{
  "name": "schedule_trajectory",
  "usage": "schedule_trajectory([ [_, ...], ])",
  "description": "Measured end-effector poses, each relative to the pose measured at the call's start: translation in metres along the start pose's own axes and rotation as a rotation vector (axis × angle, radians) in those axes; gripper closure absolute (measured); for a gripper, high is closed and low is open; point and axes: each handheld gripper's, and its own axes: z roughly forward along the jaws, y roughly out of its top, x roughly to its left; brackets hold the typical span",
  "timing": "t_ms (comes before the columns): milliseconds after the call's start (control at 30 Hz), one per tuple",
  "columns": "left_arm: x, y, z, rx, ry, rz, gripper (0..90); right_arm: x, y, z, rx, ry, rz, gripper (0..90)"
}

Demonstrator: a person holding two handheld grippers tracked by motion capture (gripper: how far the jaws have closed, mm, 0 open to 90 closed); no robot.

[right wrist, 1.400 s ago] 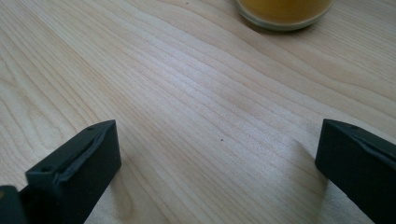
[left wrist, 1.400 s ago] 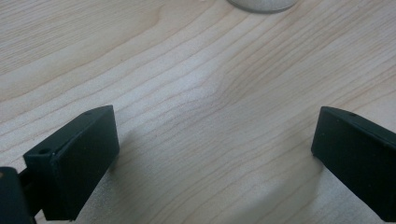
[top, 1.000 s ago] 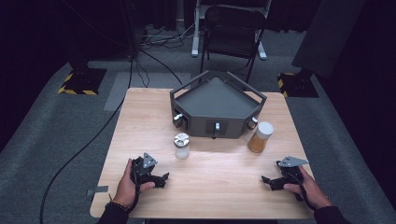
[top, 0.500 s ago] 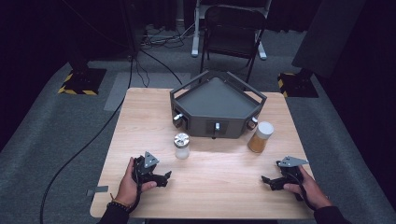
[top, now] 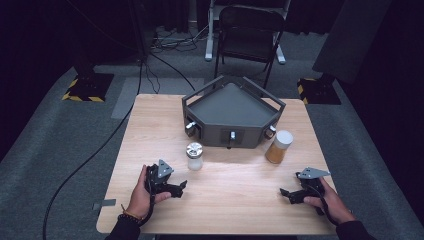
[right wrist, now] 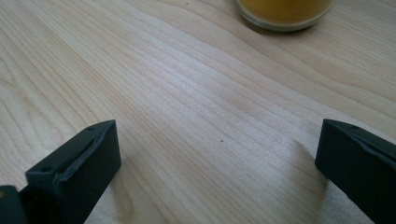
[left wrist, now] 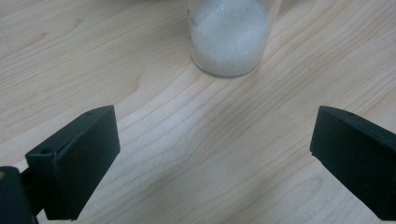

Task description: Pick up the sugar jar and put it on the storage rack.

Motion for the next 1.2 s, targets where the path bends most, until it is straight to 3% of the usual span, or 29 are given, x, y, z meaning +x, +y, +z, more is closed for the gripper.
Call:
schedule_trajectory([
  [1200,0.004,0.024,0.022,-0.046,-0.031,0.026,0.9,-0.001,0.001,0.001,0.000,0.002,-0.001,0.0],
])
